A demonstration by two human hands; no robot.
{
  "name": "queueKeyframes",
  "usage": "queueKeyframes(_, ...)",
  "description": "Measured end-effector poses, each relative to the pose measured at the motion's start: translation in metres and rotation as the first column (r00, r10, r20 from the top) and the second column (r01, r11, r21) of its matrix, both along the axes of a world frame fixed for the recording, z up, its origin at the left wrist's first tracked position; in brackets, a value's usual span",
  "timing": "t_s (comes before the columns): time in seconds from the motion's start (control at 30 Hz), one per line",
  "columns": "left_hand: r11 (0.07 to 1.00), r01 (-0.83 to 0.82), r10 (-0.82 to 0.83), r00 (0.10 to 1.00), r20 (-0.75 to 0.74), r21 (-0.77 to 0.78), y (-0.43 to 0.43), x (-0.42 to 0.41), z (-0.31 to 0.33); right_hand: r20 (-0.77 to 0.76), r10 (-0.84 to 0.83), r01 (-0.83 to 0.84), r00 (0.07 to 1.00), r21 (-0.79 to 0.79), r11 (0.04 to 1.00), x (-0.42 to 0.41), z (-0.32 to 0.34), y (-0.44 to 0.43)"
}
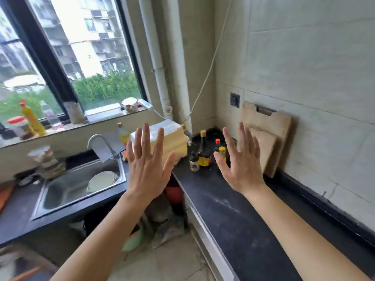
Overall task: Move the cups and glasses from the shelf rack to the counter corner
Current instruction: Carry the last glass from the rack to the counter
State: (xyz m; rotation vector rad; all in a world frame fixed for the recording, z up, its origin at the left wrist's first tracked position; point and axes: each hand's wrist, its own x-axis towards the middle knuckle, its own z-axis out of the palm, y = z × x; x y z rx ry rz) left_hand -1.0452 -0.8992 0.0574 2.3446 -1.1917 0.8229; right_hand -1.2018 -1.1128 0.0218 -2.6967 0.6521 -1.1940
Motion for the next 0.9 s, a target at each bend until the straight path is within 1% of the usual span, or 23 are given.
queueKeyframes(0.1, 0.994, -0.093, 0.093, 0.996, 0.0, -0.05, 0.089, 0.06, 0.001, 0.024, 0.094, -0.093, 0.995, -0.057, 0.994, 0.086, 0.014, 0.068)
queueKeyframes(0.2, 0.977, -0.201, 0.201, 0.98, -0.008, -0.067, 0.184, 0.12, 0.002, 0.043, 0.21, -0.206, 0.977, -0.079, 0.975, 0.174, 0.021, 0.153)
queueKeyframes(0.27, 0.958, -0.28, 0.281, 0.96, 0.007, -0.064, 0.247, 0.157, 0.0, 0.026, 0.295, -0.291, 0.955, -0.102, 0.951, 0.23, 0.019, 0.213)
queueKeyframes(0.33, 0.93, -0.365, 0.365, 0.931, -0.009, -0.053, 0.309, 0.187, -0.002, -0.015, 0.387, -0.386, 0.922, -0.111, 0.916, 0.279, 0.017, 0.272)
queueKeyframes(0.5, 0.824, -0.564, 0.562, 0.826, -0.047, -0.049, 0.45, 0.234, -0.014, -0.058, 0.596, -0.598, 0.801, -0.123, 0.792, 0.377, 0.006, 0.404)
queueKeyframes(0.63, 0.71, -0.704, 0.702, 0.71, -0.062, -0.025, 0.541, 0.252, -0.024, -0.103, 0.716, -0.724, 0.69, -0.103, 0.682, 0.442, -0.003, 0.492)
queueKeyframes(0.8, 0.568, -0.823, 0.819, 0.564, -0.1, 0.012, 0.618, 0.281, -0.037, -0.111, 0.821, -0.828, 0.56, -0.085, 0.553, 0.519, -0.02, 0.586)
queueKeyframes(0.9, 0.51, -0.86, 0.858, 0.504, -0.102, 0.038, 0.65, 0.316, -0.048, -0.113, 0.848, -0.855, 0.518, -0.047, 0.517, 0.57, -0.034, 0.627)
